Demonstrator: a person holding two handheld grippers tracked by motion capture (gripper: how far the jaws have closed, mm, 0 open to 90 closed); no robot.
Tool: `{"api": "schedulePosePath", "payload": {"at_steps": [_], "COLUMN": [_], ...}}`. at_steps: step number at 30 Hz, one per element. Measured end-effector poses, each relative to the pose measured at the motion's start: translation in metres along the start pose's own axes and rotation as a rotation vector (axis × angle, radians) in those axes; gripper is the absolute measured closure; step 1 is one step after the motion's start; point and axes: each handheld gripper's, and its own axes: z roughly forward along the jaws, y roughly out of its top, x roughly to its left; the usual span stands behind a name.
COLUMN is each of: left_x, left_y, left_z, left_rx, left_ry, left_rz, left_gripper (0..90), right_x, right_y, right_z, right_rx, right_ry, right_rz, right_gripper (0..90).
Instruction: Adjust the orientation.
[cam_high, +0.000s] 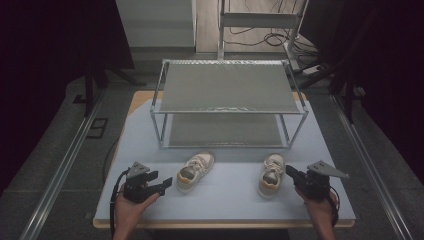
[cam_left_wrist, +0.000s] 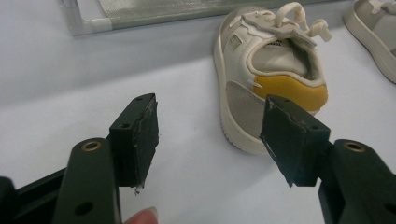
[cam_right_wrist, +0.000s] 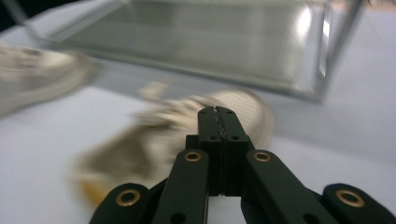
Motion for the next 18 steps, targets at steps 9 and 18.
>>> {"api": "schedulePosePath", "payload": {"at_steps": [9, 18], "left_x": [-0.002, -0.001], "left_y": [0.0, -0.001], "left_z": [0.0, 0.002], "left_rx": [0.0, 0.007], "left_ry": [-0.009, -0.005], "left_rz": [0.008, 0.01], "left_gripper": [36.2, 36.1], "right_x": [0.072, 0.092], "right_y": [-0.01, -0.024], "right_z": [0.001, 0.031], "right_rx": [0.037, 0.091], "right_ry": [0.133, 0.05], "right_rz": [-0.116, -0.192], "right_gripper": [89.7, 89.3]}}
